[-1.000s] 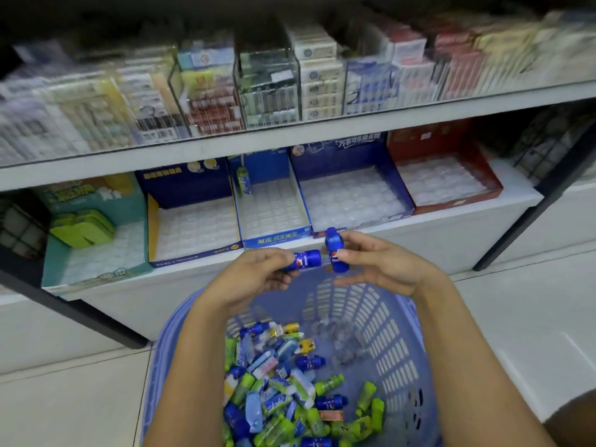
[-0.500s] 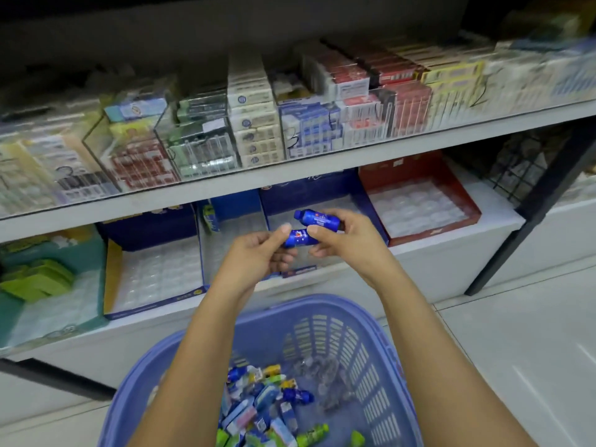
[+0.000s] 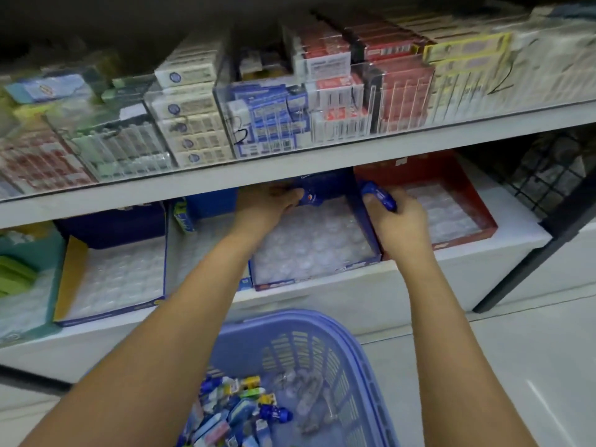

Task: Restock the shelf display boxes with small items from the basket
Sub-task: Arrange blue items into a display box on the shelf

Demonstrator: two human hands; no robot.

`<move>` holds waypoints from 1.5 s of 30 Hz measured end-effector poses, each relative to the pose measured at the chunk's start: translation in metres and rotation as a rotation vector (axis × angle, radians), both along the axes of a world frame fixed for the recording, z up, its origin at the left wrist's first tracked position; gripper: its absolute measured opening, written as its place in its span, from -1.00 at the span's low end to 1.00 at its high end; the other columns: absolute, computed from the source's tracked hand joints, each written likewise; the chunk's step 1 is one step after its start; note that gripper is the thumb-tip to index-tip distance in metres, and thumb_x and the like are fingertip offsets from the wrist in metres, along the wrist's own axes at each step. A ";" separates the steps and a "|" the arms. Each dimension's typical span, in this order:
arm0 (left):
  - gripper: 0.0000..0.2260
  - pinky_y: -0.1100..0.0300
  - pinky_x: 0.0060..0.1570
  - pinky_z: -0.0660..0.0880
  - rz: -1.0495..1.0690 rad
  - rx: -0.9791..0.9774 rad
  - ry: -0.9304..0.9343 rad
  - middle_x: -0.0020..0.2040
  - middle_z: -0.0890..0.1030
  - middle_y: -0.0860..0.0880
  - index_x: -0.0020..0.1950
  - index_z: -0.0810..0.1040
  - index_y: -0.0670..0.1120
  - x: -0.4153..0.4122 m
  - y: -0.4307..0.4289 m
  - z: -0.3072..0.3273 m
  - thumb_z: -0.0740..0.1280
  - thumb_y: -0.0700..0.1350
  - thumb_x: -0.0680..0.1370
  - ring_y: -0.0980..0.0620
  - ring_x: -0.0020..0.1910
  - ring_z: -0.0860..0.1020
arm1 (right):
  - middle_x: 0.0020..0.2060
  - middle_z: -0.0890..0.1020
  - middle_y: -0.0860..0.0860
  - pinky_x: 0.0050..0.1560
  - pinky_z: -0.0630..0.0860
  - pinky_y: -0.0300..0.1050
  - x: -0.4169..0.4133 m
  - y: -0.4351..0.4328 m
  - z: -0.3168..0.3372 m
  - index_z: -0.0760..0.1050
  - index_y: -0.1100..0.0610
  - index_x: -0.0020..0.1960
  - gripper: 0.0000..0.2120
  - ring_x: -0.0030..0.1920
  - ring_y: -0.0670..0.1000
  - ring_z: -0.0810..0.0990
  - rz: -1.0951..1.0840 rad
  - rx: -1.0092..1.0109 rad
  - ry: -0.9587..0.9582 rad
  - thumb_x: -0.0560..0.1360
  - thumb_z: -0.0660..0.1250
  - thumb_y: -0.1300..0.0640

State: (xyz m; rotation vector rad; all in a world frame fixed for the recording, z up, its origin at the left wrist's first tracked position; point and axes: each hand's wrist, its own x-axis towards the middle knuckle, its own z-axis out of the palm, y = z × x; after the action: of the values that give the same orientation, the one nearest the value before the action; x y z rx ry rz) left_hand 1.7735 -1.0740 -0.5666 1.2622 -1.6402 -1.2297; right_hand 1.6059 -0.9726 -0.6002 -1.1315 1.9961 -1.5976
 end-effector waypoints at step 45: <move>-0.87 0.27 -0.26 0.59 -0.113 0.513 0.536 -0.22 0.70 -0.09 -0.13 0.61 -0.18 -0.023 0.033 0.005 0.46 -0.19 0.37 0.05 -0.22 0.68 | -0.11 0.53 -0.05 -0.04 0.54 -0.05 0.036 0.008 0.001 0.45 -0.04 -0.13 -0.70 -0.08 0.00 0.55 0.099 -0.260 -0.049 0.29 0.52 0.21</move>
State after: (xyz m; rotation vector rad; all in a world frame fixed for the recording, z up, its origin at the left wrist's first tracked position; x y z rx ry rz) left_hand 1.7510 -1.0406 -0.5616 0.9979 -1.0492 -1.9428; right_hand 1.6418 -0.9643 -0.5991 -1.2485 1.7095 -1.8532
